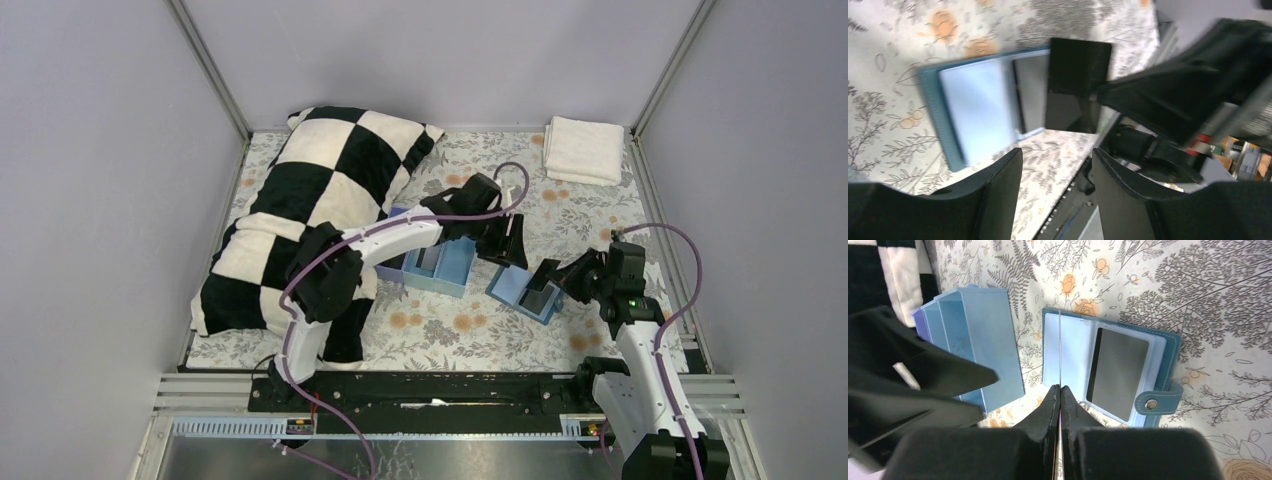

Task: Take the credit cards out of the card holder
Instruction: Place the credit card in the storage box.

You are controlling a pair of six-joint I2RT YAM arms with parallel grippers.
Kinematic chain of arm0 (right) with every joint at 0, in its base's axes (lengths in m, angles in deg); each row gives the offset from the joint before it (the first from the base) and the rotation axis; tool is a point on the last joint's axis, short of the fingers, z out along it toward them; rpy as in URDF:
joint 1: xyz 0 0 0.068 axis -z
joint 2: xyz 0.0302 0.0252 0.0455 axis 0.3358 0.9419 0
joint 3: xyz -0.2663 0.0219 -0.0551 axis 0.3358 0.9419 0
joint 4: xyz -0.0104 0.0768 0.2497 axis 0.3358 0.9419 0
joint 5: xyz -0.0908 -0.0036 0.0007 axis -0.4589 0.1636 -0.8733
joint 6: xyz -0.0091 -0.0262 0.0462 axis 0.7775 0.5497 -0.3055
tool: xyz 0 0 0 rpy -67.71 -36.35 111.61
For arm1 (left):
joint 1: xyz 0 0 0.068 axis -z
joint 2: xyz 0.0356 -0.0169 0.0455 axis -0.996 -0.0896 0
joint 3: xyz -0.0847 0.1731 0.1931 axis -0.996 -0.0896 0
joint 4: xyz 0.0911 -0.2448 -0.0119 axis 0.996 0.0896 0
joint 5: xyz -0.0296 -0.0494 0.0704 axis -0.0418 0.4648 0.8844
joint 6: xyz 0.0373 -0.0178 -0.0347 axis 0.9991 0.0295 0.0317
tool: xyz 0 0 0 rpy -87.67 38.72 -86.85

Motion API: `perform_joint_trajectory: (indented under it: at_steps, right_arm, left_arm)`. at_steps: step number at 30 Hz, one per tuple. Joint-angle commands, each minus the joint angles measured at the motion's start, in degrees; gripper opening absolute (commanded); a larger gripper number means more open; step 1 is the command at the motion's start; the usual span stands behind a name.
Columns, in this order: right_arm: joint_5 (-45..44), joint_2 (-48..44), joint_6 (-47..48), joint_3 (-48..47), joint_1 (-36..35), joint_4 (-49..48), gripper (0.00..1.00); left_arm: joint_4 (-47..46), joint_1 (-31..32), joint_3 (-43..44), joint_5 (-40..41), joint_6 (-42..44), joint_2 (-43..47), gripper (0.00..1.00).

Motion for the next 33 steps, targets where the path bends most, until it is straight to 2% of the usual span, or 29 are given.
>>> perform_joint_trajectory:
  at_steps: [1, 5, 9, 13, 19, 23, 28, 33]
  right_arm:
    - [5.99, -0.37, 1.76, -1.47, -0.25, -4.23, 0.00]
    - [14.51, -1.10, -1.65, 0.37, -0.25, -14.40, 0.00]
    - [25.40, -0.31, -9.97, 4.06, -0.25, -31.18, 0.00]
    - [30.21, 1.07, -16.72, 6.43, -0.25, -43.31, 0.00]
    - [33.80, 2.30, -20.47, 6.96, -0.25, -50.62, 0.00]
    - [34.36, 2.94, -23.07, 7.69, -0.25, -54.23, 0.00]
    - [33.64, 2.72, -23.39, 8.47, -0.25, -54.19, 0.00]
    - [33.82, 3.52, -23.56, 8.70, -0.26, -54.84, 0.00]
  left_arm:
    - [-3.82, -1.13, 3.02, -7.23, 0.60, 6.39, 0.60]
    - [-6.52, -4.73, 0.13, -12.98, -0.96, 9.33, 0.62]
    - [-10.35, -7.45, -4.31, -18.59, -2.40, 12.48, 0.63]
    - [-10.32, -7.54, -5.24, -20.33, -1.66, 13.15, 0.63]
    - [-14.61, -7.97, -7.41, -22.64, -4.43, 13.67, 0.63]
    - [-21.60, -8.36, -10.35, -24.50, -8.89, 14.08, 0.58]
    - [-31.95, -8.40, -14.32, -26.73, -15.34, 15.34, 0.48]
    - [-35.66, -8.43, -16.32, -26.90, -17.99, 15.54, 0.35]
